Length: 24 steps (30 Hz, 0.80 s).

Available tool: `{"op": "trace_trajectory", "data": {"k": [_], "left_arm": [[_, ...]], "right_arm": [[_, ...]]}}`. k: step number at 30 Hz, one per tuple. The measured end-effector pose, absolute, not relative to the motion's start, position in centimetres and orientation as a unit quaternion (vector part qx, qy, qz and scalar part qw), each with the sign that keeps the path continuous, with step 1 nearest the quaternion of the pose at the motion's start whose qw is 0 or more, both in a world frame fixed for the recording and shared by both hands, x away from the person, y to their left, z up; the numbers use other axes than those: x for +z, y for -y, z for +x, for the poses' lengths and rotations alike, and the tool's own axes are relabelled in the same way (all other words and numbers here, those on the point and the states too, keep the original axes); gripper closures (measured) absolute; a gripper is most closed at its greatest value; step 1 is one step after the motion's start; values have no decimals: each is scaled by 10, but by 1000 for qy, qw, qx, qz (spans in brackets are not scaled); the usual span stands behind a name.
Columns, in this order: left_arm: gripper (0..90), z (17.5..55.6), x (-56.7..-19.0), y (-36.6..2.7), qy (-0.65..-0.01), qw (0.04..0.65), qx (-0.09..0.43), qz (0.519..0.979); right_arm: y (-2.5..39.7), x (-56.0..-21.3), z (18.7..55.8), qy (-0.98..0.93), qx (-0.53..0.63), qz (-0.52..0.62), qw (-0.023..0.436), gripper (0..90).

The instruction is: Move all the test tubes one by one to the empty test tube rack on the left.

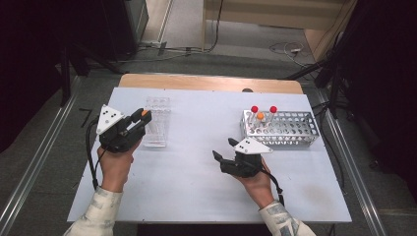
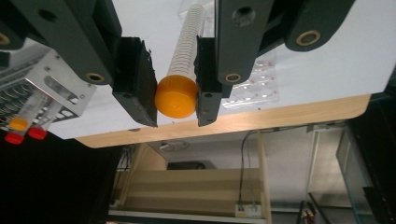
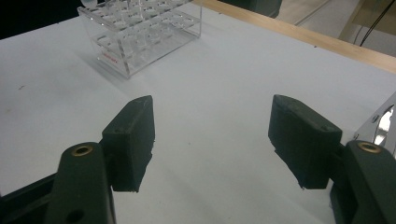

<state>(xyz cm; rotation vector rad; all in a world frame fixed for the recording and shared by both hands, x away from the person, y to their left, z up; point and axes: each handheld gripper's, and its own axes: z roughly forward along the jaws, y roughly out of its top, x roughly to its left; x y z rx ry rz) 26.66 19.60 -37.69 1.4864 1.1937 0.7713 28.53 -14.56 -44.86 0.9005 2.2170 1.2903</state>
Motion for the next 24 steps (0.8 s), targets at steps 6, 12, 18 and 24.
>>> {"op": "trace_trajectory", "data": {"k": [6, 12, 18, 24], "left_arm": [[704, 280, -372, -200, -506, 508, 330, 614], [704, 293, -373, -197, -512, 501, 336, 612], [704, 303, -381, -195, -517, 492, 339, 612], [703, 307, -389, -192, -521, 483, 343, 615]], "right_arm": [[147, -448, 286, -796, 464, 326, 211, 297], [149, -449, 287, -797, 462, 325, 213, 297], [152, -450, 288, -795, 462, 330, 214, 297], [153, -450, 288, -794, 463, 331, 214, 297]]}}
